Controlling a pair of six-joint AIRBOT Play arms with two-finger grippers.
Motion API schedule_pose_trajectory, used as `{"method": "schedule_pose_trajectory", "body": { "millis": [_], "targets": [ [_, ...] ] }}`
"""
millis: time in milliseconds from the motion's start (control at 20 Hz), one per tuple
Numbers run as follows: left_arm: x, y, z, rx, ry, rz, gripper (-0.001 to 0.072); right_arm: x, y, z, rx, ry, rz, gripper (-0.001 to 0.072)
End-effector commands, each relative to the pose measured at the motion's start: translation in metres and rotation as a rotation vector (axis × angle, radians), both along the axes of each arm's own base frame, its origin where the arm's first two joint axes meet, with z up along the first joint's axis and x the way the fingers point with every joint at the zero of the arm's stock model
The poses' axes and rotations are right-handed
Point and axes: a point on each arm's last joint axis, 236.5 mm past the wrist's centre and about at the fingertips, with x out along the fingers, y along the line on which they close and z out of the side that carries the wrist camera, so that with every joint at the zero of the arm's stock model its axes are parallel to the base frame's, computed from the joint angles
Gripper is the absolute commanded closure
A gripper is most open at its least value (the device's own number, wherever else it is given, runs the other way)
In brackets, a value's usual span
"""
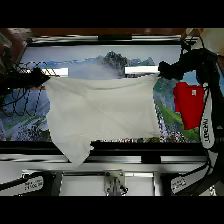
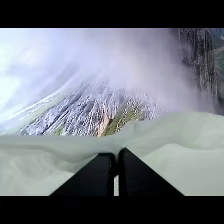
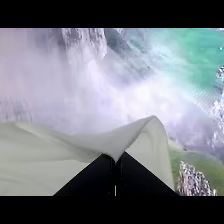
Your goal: Fold the shirts.
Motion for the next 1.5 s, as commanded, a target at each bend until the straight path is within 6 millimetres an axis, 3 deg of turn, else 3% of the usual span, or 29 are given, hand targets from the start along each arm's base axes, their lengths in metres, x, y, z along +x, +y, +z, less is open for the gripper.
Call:
{"method": "schedule_pose_trajectory", "body": {
  "millis": [0,100,150,200,250,300,400,500,600,800,900,1000,1100,1250,1450],
  "targets": [
    [0.029,-0.015,-0.035,0.007,-0.011,0.022,0.0668,0.017,0.000,-0.042,0.043,0.032,-0.064,0.0645],
    [0.025,-0.020,-0.046,-0.001,0.024,0.002,0.0668,0.011,0.004,-0.051,0.059,0.073,-0.058,0.0606],
    [0.018,-0.023,-0.050,-0.011,0.054,-0.023,0.0642,0.007,0.007,-0.048,0.069,0.083,-0.051,0.0429],
    [0.009,-0.027,-0.052,-0.025,0.090,-0.060,0.0476,0.001,0.008,-0.042,0.072,0.093,-0.035,0.0169],
    [-0.006,-0.030,-0.052,-0.045,0.145,-0.117,0.0181,-0.007,0.007,-0.032,0.056,0.097,0.004,0.0155],
    [-0.024,-0.030,-0.051,-0.054,0.206,-0.178,0.0045,-0.020,-0.002,-0.019,0.015,0.105,0.045,0.0154],
    [-0.073,-0.014,-0.055,-0.059,0.399,-0.271,0.0049,-0.058,-0.033,0.000,-0.117,0.174,0.111,0.0155],
    [-0.131,0.018,-0.075,-0.021,0.667,-0.241,0.0049,-0.102,-0.071,0.012,-0.235,0.302,0.118,0.0156],
    [-0.177,0.040,-0.097,0.069,0.797,-0.207,0.0049,-0.130,-0.079,0.017,-0.219,0.377,0.117,0.0156],
    [-0.237,0.012,-0.135,-0.031,0.797,-0.170,0.0050,-0.183,-0.069,-0.008,-0.161,0.474,0.166,0.0156],
    [-0.256,-0.001,-0.146,-0.084,0.777,-0.190,0.0050,-0.199,-0.053,-0.023,-0.105,0.490,0.193,0.0156],
    [-0.265,0.004,-0.154,-0.108,0.798,-0.166,0.0050,-0.209,-0.039,-0.034,-0.046,0.500,0.212,0.0156],
    [-0.265,0.017,-0.154,-0.121,0.784,-0.132,0.0051,-0.212,-0.035,-0.042,-0.030,0.506,0.218,0.0156],
    [-0.263,0.035,-0.156,-0.123,0.764,-0.086,0.0110,-0.208,-0.035,-0.044,-0.033,0.490,0.212,0.0156],
    [-0.261,0.041,-0.168,-0.091,0.742,-0.079,0.0107,-0.205,-0.036,-0.044,-0.036,0.478,0.207,0.0156]
  ]
}}
